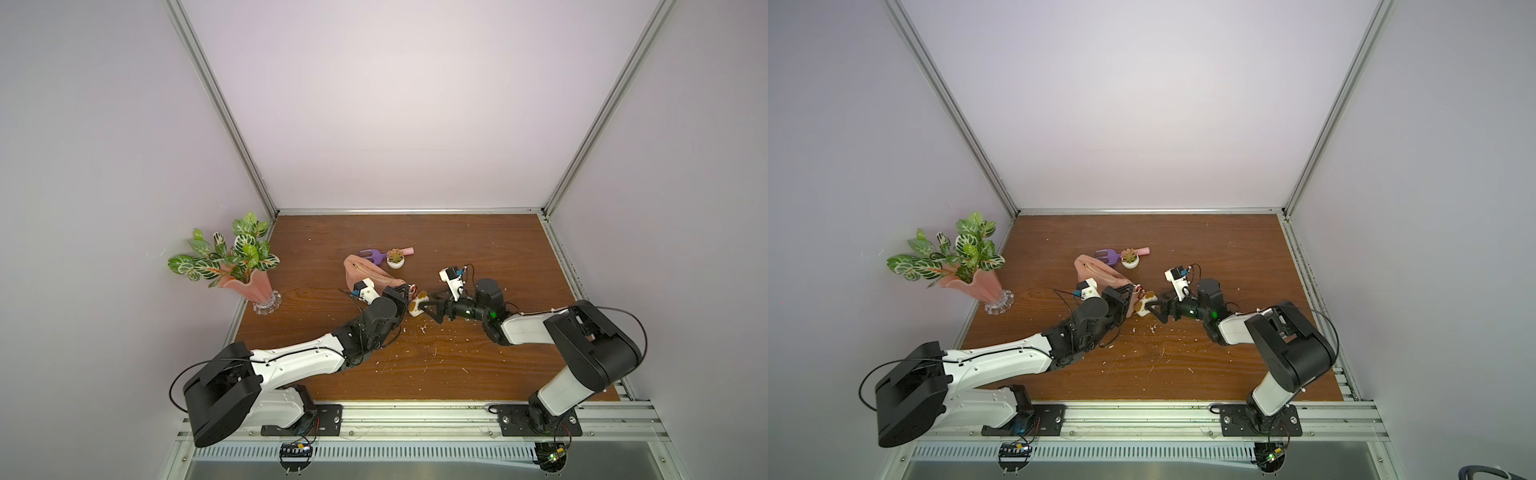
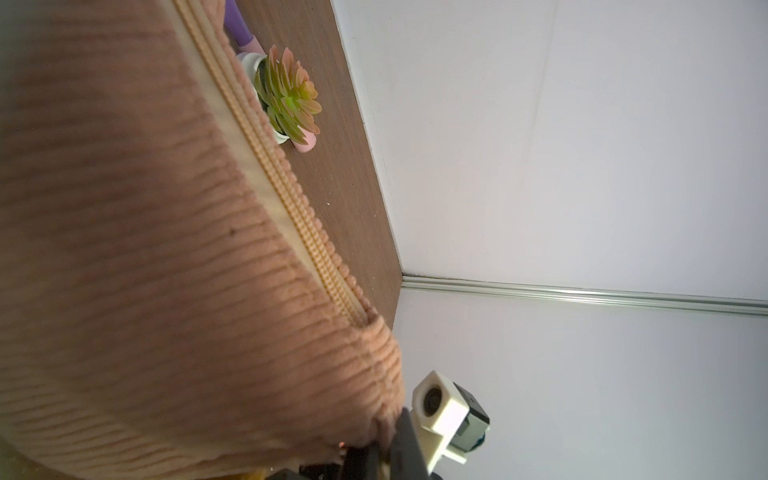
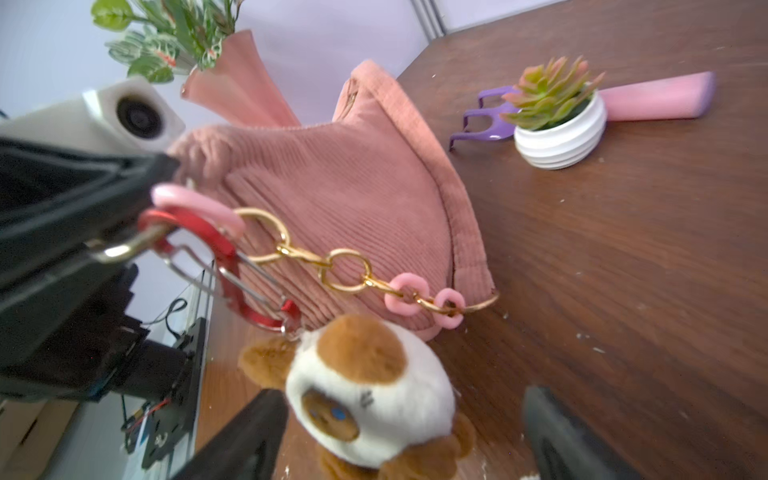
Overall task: Remove the decoration from the bag
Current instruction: Remove the decoration item from the bag.
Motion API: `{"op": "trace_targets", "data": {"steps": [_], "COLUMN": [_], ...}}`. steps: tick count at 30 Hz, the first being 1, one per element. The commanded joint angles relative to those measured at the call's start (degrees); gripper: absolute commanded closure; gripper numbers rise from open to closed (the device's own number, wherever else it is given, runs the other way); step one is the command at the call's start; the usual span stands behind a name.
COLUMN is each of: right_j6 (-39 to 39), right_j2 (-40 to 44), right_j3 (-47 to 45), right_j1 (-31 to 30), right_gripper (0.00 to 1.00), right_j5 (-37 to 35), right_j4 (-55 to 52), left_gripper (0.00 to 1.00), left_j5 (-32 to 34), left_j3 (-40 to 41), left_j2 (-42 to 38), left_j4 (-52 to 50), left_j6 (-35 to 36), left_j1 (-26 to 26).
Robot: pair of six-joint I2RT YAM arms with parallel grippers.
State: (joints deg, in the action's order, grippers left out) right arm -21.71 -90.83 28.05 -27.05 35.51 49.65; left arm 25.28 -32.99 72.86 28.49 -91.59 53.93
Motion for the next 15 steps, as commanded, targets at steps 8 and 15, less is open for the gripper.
{"op": "trace_targets", "data": {"steps": [8,15], "right_j6": [-2.8,-4.3], "right_j2": [22.8,31.4], "right_j3": [-10.4,-10.5], "right_j1": [-0.4,-4.6], "right_gripper": [0.01,0.02], "right_j5": [-14.6,-19.6], "right_j4": [-8.4,-10.2], "left_gripper": [1.0,1.0], "left_j5": [-0.5,-2.2], "left_j3": [-0.1,0.8], "left_j2": [1.3,2.7], "left_j4": [3.4,5.4], "left_j6": [-0.9,-4.7], "left_j1": [-0.3,-0.3]}}
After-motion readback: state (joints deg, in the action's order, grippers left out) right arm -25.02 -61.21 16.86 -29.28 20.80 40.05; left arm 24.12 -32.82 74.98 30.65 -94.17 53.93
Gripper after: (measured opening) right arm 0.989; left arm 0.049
